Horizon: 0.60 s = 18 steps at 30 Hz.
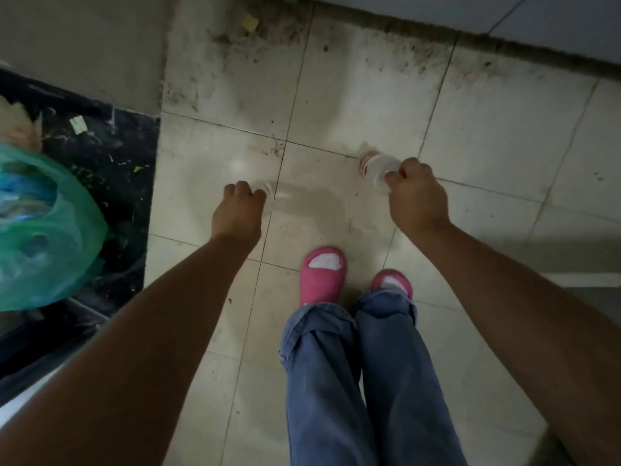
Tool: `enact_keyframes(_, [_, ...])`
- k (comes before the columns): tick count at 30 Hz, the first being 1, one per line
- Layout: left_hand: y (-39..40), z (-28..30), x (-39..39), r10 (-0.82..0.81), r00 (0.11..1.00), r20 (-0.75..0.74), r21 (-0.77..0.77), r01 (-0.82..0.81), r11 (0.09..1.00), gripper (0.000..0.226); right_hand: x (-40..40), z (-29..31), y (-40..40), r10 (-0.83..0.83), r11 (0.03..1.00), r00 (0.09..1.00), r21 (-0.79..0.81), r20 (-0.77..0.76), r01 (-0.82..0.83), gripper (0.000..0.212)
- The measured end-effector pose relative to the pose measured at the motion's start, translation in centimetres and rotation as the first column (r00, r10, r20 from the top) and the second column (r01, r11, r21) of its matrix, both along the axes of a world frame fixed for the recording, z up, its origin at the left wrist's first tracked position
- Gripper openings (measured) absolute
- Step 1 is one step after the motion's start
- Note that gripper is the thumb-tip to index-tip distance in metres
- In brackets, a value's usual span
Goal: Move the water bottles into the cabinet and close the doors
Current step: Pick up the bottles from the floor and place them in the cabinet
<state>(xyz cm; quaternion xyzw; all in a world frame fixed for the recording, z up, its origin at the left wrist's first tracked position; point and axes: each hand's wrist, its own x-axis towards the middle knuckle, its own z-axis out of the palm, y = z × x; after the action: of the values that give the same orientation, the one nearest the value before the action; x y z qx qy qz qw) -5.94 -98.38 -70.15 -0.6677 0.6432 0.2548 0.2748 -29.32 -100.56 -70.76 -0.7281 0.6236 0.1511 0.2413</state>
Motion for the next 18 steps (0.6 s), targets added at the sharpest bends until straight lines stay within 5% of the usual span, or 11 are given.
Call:
enact_keyframes(7, [1.6, 7.7, -7.9, -0.28, 0.96, -0.026, 0.062, 0.281, 0.958, 0.045, -3.2, 7.4, 7.6, -0.19, 0.971, 0.977, 0.166, 0.092, 0.174, 0.04])
enact_keyframes(10, [2.9, 11.6, -11.9, -0.536, 0.838, -0.099, 0.063, 0.543, 0.837, 0.045, -5.2, 11.8, 11.4, -0.26, 0.962, 0.958, 0.118, 0.118, 0.246, 0.009])
enact_keyframes(11, [3.2, 12.9, -13.3, -0.577, 0.808, -0.118, 0.097, 0.587, 0.804, 0.046, -6.0, 13.4, 12.8, -0.331, 0.935, 0.936, 0.172, 0.117, 0.309, 0.013])
enact_keyframes(15, [5.5, 18.2, -19.9, -0.73, 0.657, -0.188, 0.104, 0.752, 0.651, 0.044, -8.5, 18.3, 19.0, -0.681, 0.684, 0.733, 0.348, -0.012, 0.641, 0.034])
enact_keyframes(18, [8.1, 21.2, -23.7, -0.837, 0.506, -0.206, 0.035, 0.859, 0.511, 0.045, -10.6, 21.7, 23.6, -0.834, 0.507, 0.55, 0.329, -0.045, 0.797, 0.037])
